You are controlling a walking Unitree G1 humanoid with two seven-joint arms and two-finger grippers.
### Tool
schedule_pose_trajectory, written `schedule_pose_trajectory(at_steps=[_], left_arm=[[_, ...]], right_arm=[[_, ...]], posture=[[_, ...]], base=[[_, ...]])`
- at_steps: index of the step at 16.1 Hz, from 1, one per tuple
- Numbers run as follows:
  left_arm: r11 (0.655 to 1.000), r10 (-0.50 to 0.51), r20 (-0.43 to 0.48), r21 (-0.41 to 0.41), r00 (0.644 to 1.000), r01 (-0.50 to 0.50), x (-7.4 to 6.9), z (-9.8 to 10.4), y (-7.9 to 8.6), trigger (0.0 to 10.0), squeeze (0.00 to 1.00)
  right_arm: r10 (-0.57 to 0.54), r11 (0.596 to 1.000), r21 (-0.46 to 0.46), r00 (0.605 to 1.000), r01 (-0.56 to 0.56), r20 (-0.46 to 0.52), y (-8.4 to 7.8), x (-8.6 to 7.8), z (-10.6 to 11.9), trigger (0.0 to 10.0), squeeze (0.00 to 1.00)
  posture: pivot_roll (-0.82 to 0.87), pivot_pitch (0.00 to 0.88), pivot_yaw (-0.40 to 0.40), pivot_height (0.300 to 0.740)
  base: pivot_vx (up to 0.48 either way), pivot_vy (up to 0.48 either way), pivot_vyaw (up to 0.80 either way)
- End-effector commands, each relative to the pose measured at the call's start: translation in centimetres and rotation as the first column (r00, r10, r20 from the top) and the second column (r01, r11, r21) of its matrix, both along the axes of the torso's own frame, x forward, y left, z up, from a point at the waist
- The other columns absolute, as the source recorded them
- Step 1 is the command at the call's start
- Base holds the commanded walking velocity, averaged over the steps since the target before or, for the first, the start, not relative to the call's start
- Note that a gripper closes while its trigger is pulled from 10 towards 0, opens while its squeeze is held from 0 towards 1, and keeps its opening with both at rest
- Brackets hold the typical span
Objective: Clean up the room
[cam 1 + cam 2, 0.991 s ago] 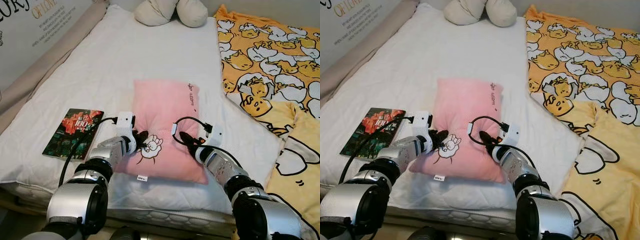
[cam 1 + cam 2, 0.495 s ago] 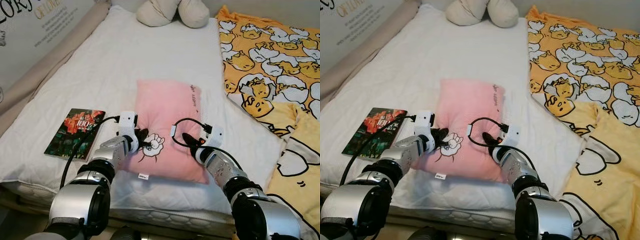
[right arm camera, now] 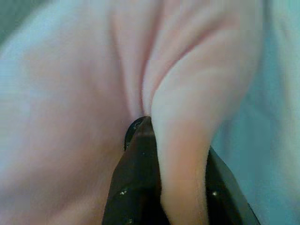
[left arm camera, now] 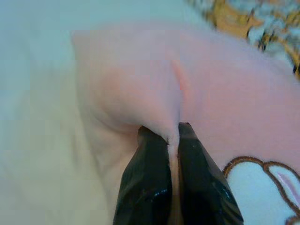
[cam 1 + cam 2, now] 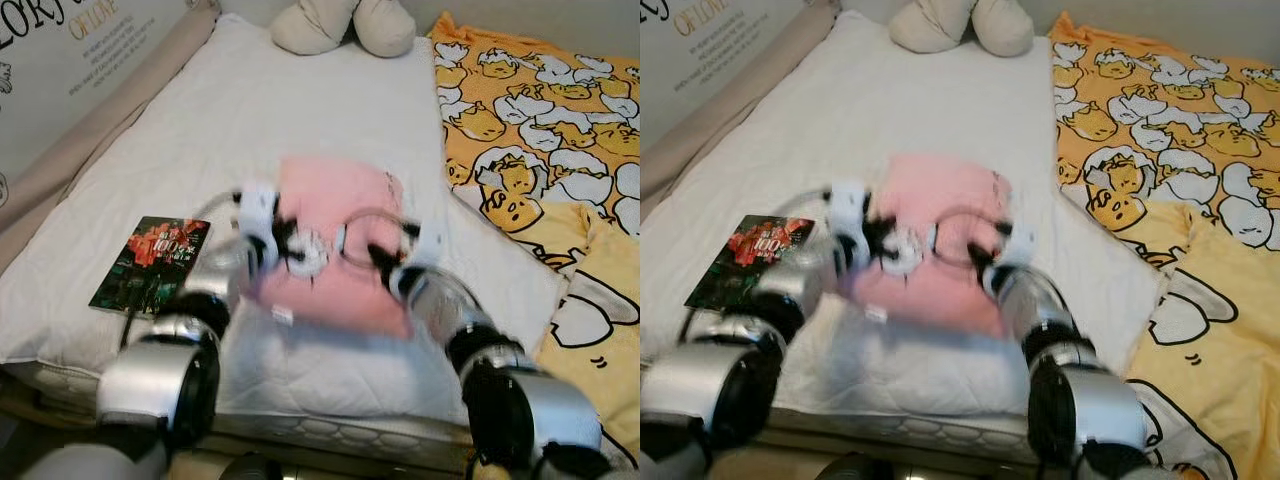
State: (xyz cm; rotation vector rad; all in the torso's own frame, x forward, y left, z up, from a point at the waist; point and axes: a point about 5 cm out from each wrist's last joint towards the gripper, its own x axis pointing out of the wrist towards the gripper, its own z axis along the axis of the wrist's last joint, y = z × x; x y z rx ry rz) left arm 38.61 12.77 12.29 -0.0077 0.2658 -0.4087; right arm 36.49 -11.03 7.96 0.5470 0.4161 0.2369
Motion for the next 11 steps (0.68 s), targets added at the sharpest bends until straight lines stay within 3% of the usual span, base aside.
schedule_pose_trajectory(at_steps=[1,4,5,6,7,9,10,11], left_arm=[[0.999,-0.044,0.147,0.000,0.988,0.045,1.2,3.8,-0.5,0.0,0.00],[1.000,-0.025,0.278,-0.008,0.960,0.028,2.2,7.7,0.4,0.0,0.00],[0.998,0.013,0.367,0.054,0.930,-0.035,2.5,9.6,1.3,8.1,0.00],[0.998,0.023,0.377,0.049,0.926,-0.045,2.6,9.8,1.6,10.0,0.00],[0.999,0.032,0.390,0.022,0.920,-0.044,2.5,10.1,1.9,10.0,0.00],[0.997,0.058,0.395,0.024,0.917,-0.074,2.5,9.9,2.4,10.0,0.00],[0.990,0.045,0.427,0.102,0.903,-0.098,2.4,9.7,2.4,10.0,0.00],[0.986,0.038,0.434,0.131,0.900,-0.104,2.3,9.4,2.3,10.0,0.00]], right_arm=[[-0.013,1.000,0.025,0.988,0.009,0.153,0.1,1.9,3.9,0.0,0.00],[-0.001,1.000,0.000,0.953,0.001,0.304,0.2,3.2,7.6,0.0,0.00],[0.033,0.992,-0.128,0.926,0.016,0.375,0.0,3.4,8.9,0.0,0.00],[0.027,0.986,-0.164,0.921,0.040,0.389,-0.3,3.4,9.0,0.0,0.00],[-0.007,0.982,-0.171,0.919,0.080,0.393,-0.8,3.4,8.9,10.0,0.00],[-0.043,0.979,-0.165,0.919,0.116,0.391,-1.2,3.1,8.3,10.0,0.00],[-0.035,0.977,-0.180,0.914,0.117,0.404,-1.1,2.8,7.8,10.0,0.00],[-0.022,0.974,-0.196,0.911,0.112,0.412,-1.0,2.6,7.6,10.0,0.00]], posture=[[0.03,0.000,0.005,0.740],[0.04,0.000,0.004,0.740],[0.04,0.000,0.002,0.740],[0.04,0.000,0.002,0.740],[0.04,0.000,0.001,0.740],[0.03,0.000,0.004,0.740],[0.03,0.000,0.005,0.740],[0.03,0.000,0.006,0.740]], base=[[0.000,0.000,0.00],[0.000,0.000,0.00],[0.000,0.000,0.00],[0.000,0.000,0.00],[0.000,0.000,0.00],[0.000,0.480,0.00],[0.000,0.480,0.00],[0.000,0.480,0.00]])
